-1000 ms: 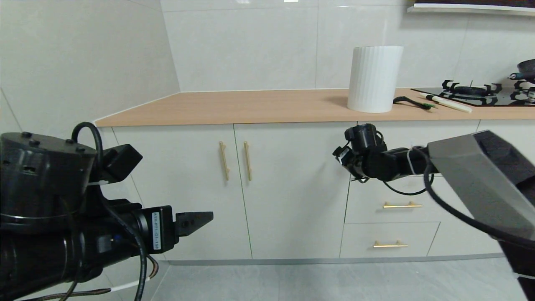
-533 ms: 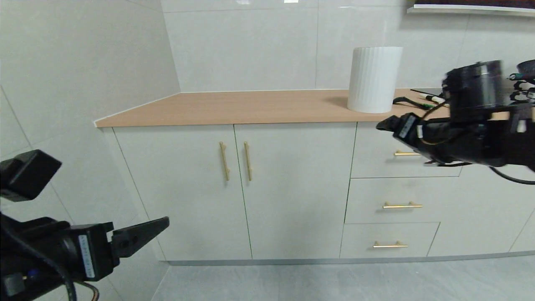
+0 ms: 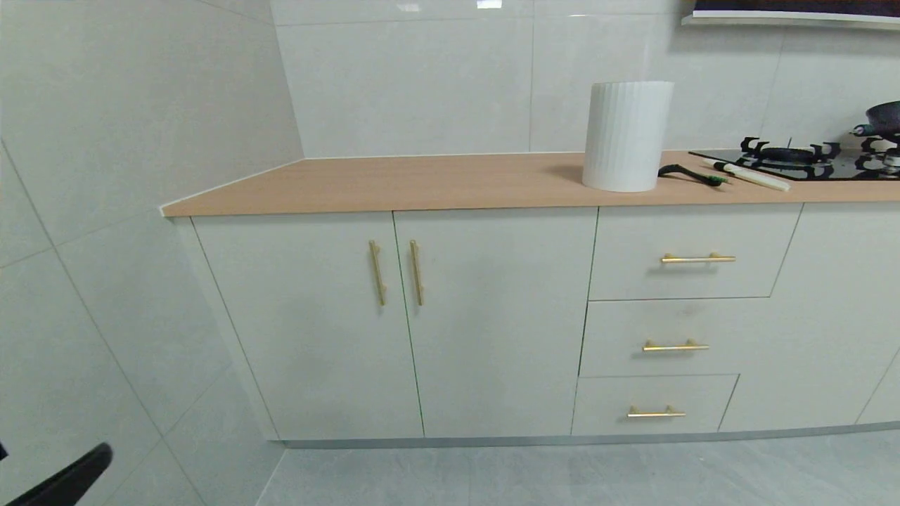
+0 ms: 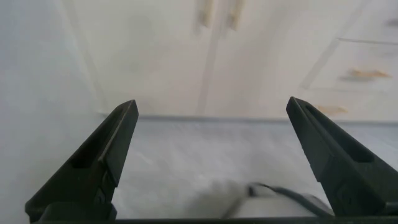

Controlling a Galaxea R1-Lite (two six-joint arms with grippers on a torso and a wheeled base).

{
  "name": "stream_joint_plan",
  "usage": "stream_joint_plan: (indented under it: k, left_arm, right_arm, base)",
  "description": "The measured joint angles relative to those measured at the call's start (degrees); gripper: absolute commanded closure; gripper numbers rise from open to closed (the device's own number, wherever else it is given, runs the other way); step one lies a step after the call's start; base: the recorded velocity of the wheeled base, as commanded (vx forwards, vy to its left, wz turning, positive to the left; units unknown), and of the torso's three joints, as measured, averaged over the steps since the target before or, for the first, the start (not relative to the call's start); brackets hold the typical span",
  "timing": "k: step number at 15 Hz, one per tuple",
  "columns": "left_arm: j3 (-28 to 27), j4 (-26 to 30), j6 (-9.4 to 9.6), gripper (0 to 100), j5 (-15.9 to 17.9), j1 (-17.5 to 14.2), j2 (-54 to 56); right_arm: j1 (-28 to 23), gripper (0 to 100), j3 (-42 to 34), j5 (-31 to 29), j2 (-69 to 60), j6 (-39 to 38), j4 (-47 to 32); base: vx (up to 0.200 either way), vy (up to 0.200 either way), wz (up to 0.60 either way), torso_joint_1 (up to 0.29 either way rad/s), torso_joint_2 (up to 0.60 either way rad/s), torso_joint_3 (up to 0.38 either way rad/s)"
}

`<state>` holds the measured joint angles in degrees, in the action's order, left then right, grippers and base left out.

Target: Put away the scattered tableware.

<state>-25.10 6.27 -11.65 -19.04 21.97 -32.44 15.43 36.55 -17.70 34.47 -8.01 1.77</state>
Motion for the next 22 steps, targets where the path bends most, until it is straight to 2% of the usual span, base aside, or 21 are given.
stream_joint_plan:
  k: [2, 4, 6, 8, 10, 12, 14, 16, 19, 22]
  left_arm:
    - [2.12, 0.05, 4.66, 0, 0.02, -3.10, 7.85]
    - [3.77, 0.00, 10.05, 0, 0.46, -7.51, 16.41]
    - [5.95, -0.94, 13.29, 0, 0.44, -12.47, 22.03]
    - [8.73, -2.85, 14.30, 0, -0.26, -16.35, 25.11]
    - [12.53, -3.62, 16.01, 0, 0.38, -19.66, 28.28]
    - [18.08, -5.25, 16.58, 0, 1.94, -21.42, 30.57]
    - [22.49, -6.27, 16.60, 0, 6.29, -21.99, 31.71]
    - [23.84, -6.62, 16.54, 0, 9.25, -22.10, 32.23]
    - [24.31, -6.51, 16.43, 0, 17.05, -22.17, 32.41]
    - [24.36, -6.42, 16.30, 0, 17.81, -22.13, 32.44]
  right_arm:
    - [-4.19, 0, -3.56, -0.02, -11.80, 6.21, -5.97]
    - [-10.56, 0, -4.99, 0.09, -22.27, 11.51, -12.68]
    - [-14.14, 0, -6.84, -0.39, -28.92, 13.48, -16.38]
    - [-15.21, 0, -9.63, -3.01, -32.31, 12.87, -16.82]
    - [-15.57, 0, -13.64, -3.12, -33.71, 10.91, -16.21]
    - [-15.57, 0, -19.41, 2.29, -34.29, 8.98, -12.50]
    - [-15.59, 0, -26.93, 9.63, -34.52, 8.25, -4.06]
    - [-15.62, 0, -33.24, 14.07, -34.61, 8.14, 1.01]
    - [-15.62, 0, -36.02, 15.96, -34.66, 8.19, -1.69]
    - [-15.62, 0, -36.39, 16.09, -34.68, 8.17, -1.61]
  base:
    - [0.000, 0.000, 0.00, 0.000, 0.00, 0.000]
    - [0.000, 0.000, 0.00, 0.000, 0.00, 0.000]
    - [0.000, 0.000, 0.00, 0.000, 0.00, 0.000]
    - [0.000, 0.000, 0.00, 0.000, 0.00, 0.000]
    - [0.000, 0.000, 0.00, 0.000, 0.00, 0.000]
    - [0.000, 0.000, 0.00, 0.000, 0.00, 0.000]
    - [0.000, 0.000, 0.00, 0.000, 0.00, 0.000]
    - [0.000, 0.000, 0.00, 0.000, 0.00, 0.000]
    - [0.000, 0.000, 0.00, 0.000, 0.00, 0.000]
    - [0.000, 0.000, 0.00, 0.000, 0.00, 0.000]
